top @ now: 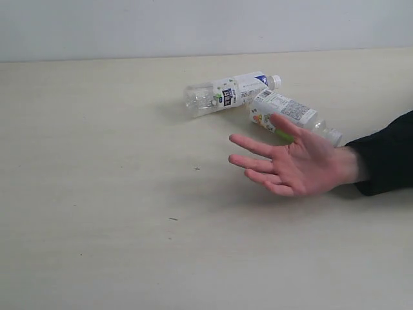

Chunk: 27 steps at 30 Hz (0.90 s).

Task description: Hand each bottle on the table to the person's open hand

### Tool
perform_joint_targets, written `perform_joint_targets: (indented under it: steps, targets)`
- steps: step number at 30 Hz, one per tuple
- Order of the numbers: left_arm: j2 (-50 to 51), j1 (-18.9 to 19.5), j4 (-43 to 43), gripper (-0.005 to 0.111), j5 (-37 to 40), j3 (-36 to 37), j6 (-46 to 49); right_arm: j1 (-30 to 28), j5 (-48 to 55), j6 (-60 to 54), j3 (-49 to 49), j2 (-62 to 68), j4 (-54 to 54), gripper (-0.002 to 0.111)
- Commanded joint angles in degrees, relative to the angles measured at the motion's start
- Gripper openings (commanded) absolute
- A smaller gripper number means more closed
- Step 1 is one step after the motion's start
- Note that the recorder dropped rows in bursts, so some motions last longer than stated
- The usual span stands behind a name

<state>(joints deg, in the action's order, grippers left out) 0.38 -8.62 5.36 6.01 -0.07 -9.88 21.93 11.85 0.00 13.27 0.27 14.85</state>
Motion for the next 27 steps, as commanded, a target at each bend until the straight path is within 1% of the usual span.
perform_joint_targets:
  steps: [1,8,9,11,13,14,16,18,20,22,24,26,27]
  targets:
    - [-0.38,-0.25,3.53,0.001,-0.24,0.07,6.10,0.08,0.06,0.00,-0.21,-0.27,0.10,0.000]
    - [-0.38,-0.25,3.67,0.001,-0.24,0.07,6.50,0.08,0.17,0.00,-0.21,-0.27,0.10,0.000]
    - [-0.38,-0.25,4.80,0.001,-1.30,0.07,6.66,0.08,0.17,0.00,-0.21,-0.27,0.10,0.000]
    - [-0.38,-0.25,4.21,0.001,-7.30,0.07,5.13,0.08,0.17,0.00,-0.21,-0.27,0.10,0.000]
    - [-0.38,-0.30,4.11,0.001,-14.81,0.07,-0.98,0.08,0.17,0.00,-0.21,-0.27,0.10,0.000]
    - [-0.38,-0.30,4.27,0.001,-17.07,0.07,-2.76,0.08,0.28,0.00,-0.21,-0.27,0.10,0.000]
    - [-0.38,-0.30,4.55,0.001,-22.19,0.07,-2.05,0.08,0.28,0.00,-0.21,-0.27,0.10,0.000]
    - [-0.38,-0.30,4.55,0.001,-29.05,0.07,-0.95,0.08,0.28,0.00,-0.21,-0.27,0.10,0.000]
    - [-0.38,-0.30,4.55,0.001,-34.07,0.07,-3.31,0.08,0.28,0.00,-0.21,-0.27,0.10,0.000]
    - [-0.38,-0.30,4.44,0.001,-37.49,0.07,-7.04,0.08,0.28,0.00,-0.21,-0.27,0.10,0.000]
    - [-0.38,-0.30,0.51,0.001,-40.71,0.07,-9.01,0.08,0.28,0.00,-0.21,-0.27,0.10,0.000]
    - [0.71,-0.30,-8.93,0.001,-43.37,-0.11,-7.71,0.08,0.28,0.00,-0.21,-0.27,0.10,0.000]
    - [2.38,-0.30,-12.44,0.000,-44.24,-1.68,-5.78,0.08,0.28,0.00,-0.21,-0.27,0.10,0.000]
